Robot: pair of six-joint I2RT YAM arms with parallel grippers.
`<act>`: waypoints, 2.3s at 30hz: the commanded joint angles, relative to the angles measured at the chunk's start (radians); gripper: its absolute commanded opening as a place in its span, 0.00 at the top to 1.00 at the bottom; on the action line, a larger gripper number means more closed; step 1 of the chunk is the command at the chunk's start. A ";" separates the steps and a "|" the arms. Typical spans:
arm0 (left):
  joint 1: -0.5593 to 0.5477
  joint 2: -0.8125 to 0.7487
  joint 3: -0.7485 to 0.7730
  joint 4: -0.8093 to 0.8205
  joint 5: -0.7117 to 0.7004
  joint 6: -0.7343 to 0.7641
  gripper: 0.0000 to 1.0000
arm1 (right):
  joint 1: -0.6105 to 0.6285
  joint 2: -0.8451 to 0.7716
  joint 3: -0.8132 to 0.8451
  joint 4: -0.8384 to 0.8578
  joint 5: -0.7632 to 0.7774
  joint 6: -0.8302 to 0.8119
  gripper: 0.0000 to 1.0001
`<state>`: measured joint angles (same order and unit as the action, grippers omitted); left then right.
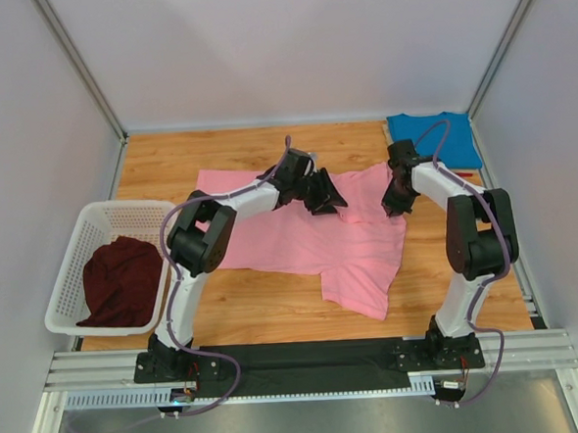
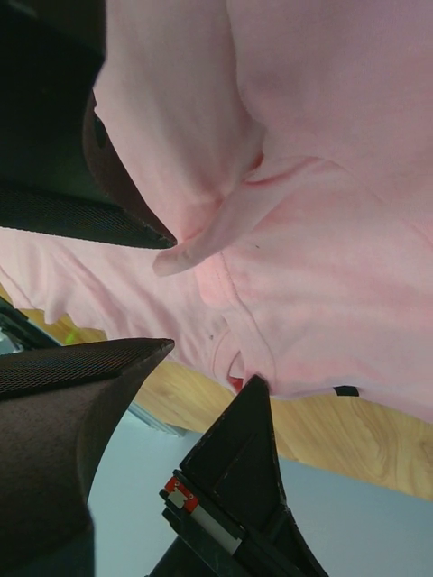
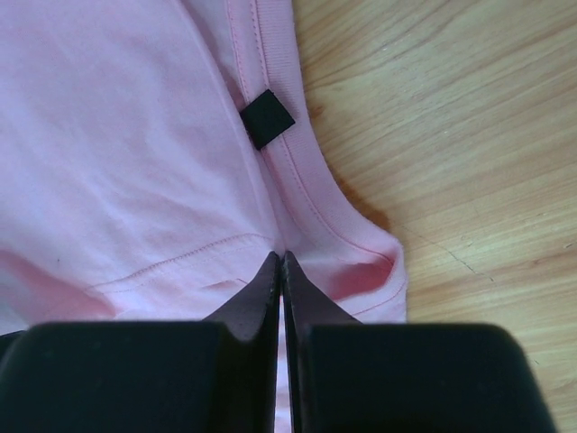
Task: Fold and stack the t-shirts
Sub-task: Fold the tshirt
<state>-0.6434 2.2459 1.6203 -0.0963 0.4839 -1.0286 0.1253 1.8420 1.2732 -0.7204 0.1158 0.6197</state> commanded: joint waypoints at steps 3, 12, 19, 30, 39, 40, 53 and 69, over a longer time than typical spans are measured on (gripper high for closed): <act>-0.016 0.032 0.067 -0.031 -0.021 -0.013 0.50 | -0.006 -0.029 0.008 0.030 -0.025 -0.006 1.00; -0.022 0.044 0.082 -0.117 -0.076 0.004 0.50 | -0.004 -0.020 0.011 0.026 -0.024 -0.017 0.99; -0.024 0.067 0.115 -0.111 -0.065 -0.002 0.51 | -0.004 -0.009 0.011 0.029 -0.021 -0.020 0.85; -0.027 0.078 0.135 -0.097 -0.047 0.004 0.75 | -0.004 -0.001 0.017 0.026 -0.008 -0.026 0.96; -0.027 0.073 0.167 -0.132 -0.037 0.022 1.00 | -0.004 -0.035 0.023 0.012 0.022 -0.026 1.00; -0.029 0.072 0.180 -0.154 -0.038 0.027 1.00 | -0.004 -0.044 0.026 0.006 0.024 -0.023 1.00; -0.027 0.052 0.236 -0.284 -0.102 0.085 1.00 | -0.004 -0.199 -0.047 -0.019 0.009 0.040 1.00; -0.027 0.027 0.227 -0.405 -0.171 0.142 1.00 | 0.008 -0.300 -0.215 0.041 -0.019 0.118 1.00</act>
<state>-0.6617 2.3192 1.8397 -0.4736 0.3321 -0.9115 0.1299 1.5726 1.0927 -0.7177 0.0986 0.7048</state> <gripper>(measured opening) 0.008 0.006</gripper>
